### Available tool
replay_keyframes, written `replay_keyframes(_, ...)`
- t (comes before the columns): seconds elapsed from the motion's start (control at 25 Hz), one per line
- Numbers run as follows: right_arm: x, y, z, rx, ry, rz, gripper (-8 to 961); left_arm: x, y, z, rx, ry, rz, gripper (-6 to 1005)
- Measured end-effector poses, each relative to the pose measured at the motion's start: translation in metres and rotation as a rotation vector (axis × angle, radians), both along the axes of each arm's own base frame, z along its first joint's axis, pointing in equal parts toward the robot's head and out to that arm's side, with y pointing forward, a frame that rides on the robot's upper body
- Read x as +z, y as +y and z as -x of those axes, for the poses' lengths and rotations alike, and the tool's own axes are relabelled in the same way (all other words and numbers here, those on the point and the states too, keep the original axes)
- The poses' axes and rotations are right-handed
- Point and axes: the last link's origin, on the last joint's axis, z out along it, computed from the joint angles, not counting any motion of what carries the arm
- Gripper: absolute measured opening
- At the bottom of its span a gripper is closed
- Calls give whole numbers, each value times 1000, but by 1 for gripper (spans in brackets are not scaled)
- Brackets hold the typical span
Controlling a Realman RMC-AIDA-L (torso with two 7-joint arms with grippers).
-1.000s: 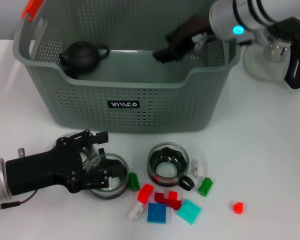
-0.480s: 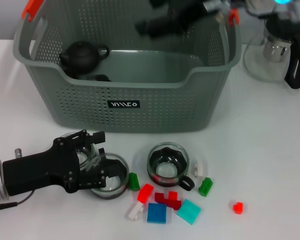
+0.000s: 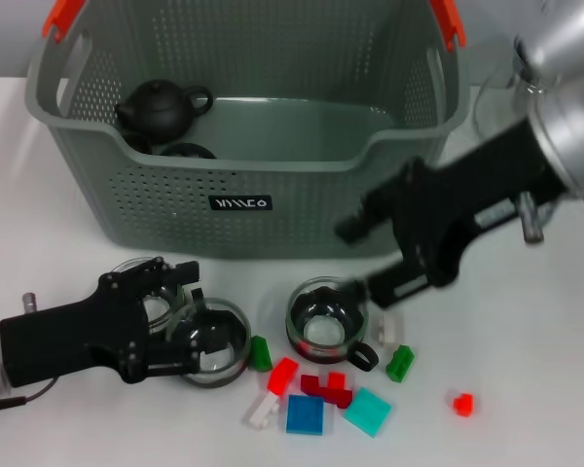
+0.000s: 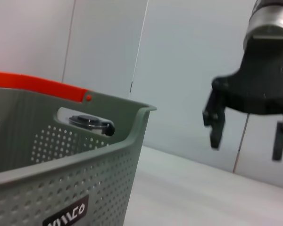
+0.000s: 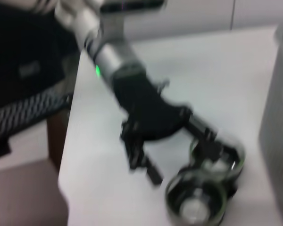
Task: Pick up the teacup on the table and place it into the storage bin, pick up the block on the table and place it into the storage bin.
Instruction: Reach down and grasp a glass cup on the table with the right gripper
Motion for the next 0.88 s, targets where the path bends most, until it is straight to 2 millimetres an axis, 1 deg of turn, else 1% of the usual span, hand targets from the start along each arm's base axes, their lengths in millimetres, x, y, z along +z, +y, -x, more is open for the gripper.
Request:
replay_keyframes(0.2, -19, -6, -16, -23, -116, 66, 675, 7, -5, 7, -3, 44, -2, 933)
replay_keyframes(0.28, -27, -6, -19, -30, -149, 90, 675, 10, -7, 9, -5, 54, -2, 934)
replay_keyframes(0.48, -50, -1, -22, -45, -203, 124, 676, 14, -11, 12, -5, 64, -6, 934)
replay_keyframes(0.68, -76, 4, -24, -38, -251, 129, 676, 15, -12, 11, -23, 65, 1, 934)
replay_keyframes(0.88, -92, 6, -25, -30, -278, 114, 676, 17, -14, 11, -56, 91, 23, 934)
